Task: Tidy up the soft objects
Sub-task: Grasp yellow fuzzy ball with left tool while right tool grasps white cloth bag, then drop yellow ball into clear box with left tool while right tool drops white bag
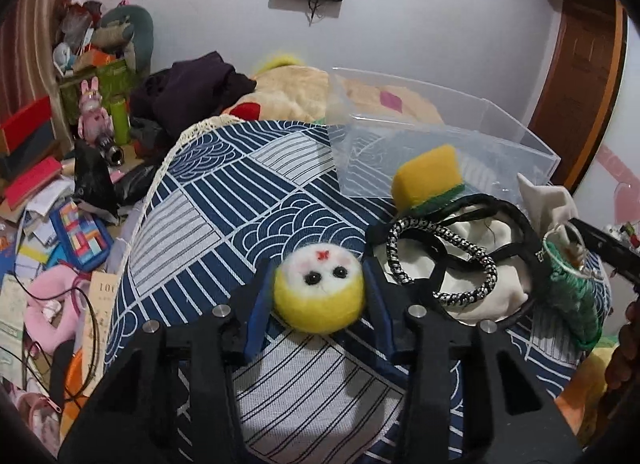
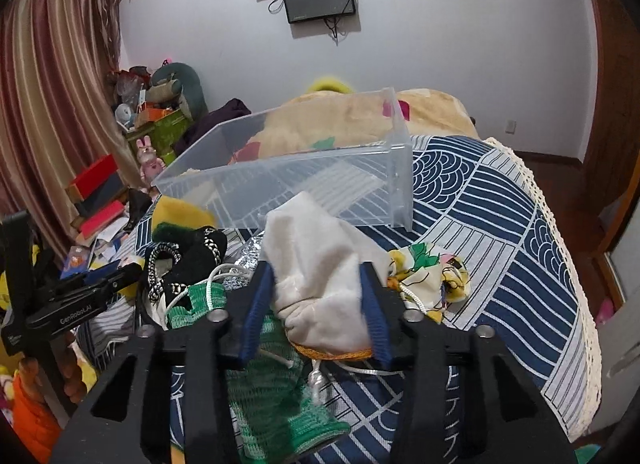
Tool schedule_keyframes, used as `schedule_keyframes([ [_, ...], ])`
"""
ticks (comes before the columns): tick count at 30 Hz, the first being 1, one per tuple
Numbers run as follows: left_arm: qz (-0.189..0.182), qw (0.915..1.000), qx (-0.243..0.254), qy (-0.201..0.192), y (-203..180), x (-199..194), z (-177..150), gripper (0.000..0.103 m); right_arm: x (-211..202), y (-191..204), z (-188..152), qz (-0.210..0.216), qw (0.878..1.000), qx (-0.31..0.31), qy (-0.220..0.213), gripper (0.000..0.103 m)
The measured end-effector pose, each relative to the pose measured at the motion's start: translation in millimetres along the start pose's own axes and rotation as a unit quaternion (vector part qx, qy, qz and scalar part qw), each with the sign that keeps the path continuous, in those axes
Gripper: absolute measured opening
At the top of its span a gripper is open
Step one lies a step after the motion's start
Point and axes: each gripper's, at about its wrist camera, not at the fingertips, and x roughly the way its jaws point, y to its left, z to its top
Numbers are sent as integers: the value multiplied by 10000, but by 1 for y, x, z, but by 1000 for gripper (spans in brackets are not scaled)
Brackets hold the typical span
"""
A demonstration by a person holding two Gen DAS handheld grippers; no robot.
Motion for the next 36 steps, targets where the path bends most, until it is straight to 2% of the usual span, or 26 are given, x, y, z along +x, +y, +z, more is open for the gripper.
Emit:
schedule_keyframes([
  [2, 16, 10000, 41, -23, -2, -2, -1, 43, -2, -1, 1, 26, 10000, 24, -26, 22],
  [6, 11, 9998, 55, -176, -4, -12, 4, 42, -11, -4, 3, 40, 9999, 62, -148, 14],
  [7, 0, 9996, 55, -268, -5, -18, 7, 42, -15, -3, 4, 23, 9998, 64, -198, 9],
  [18, -321, 9947, 237, -943, -23, -65, 42, 42, -48, -4, 26, -50, 9969, -46, -788, 7],
  [21, -383, 9923, 372, -1119, -33, -72, 57, 42, -46, 1, 33, -115, 9971, -265, -697, 7],
  [22, -408, 9917, 404, -1152, -36, -73, 60, 42, -42, 1, 33, -230, 9976, -243, -605, 9],
  [24, -472, 9907, 467, -1189, -42, -74, 65, 42, -31, -3, 29, -229, 9991, -162, -324, 38],
  [25, -500, 9902, 514, -1196, -45, -74, 68, 42, -26, -6, 25, -139, 9996, -73, -250, 67],
  [26, -518, 9899, 551, -1196, -48, -73, 69, 42, -21, -9, 21, -79, 9997, -8, -241, 76],
  [27, -521, 9898, 586, -1190, -50, -72, 70, 42, -17, -10, 18, -65, 9998, -4, -181, 76],
  [28, -515, 9898, 619, -1177, -53, -71, 71, 42, -11, -9, 15, -64, 10000, -43, -48, 73],
  [30, -546, 9900, 629, -1138, -53, -67, 74, 42, 3, -10, 10, 3, 9997, -95, 231, 57],
  [31, -557, 9901, 628, -1124, -52, -66, 75, 42, 10, -10, 7, 60, 9992, -120, 389, 42],
  [32, -578, 9902, 628, -1106, -52, -64, 76, 42, 16, -11, 5, 116, 9987, -111, 485, 33],
  [33, -589, 9903, 630, -1090, -52, -63, 76, 42, 18, -11, 3, 159, 9985, -97, 515, 31],
  [35, -618, 9907, 635, -1032, -51, -59, 77, 42, 17, -12, 2, 193, 9985, -62, 499, 17],
  [36, -627, 9909, 638, -1009, -51, -57, 78, 42, 15, -13, 2, 193, 9988, -42, 449, 14],
])
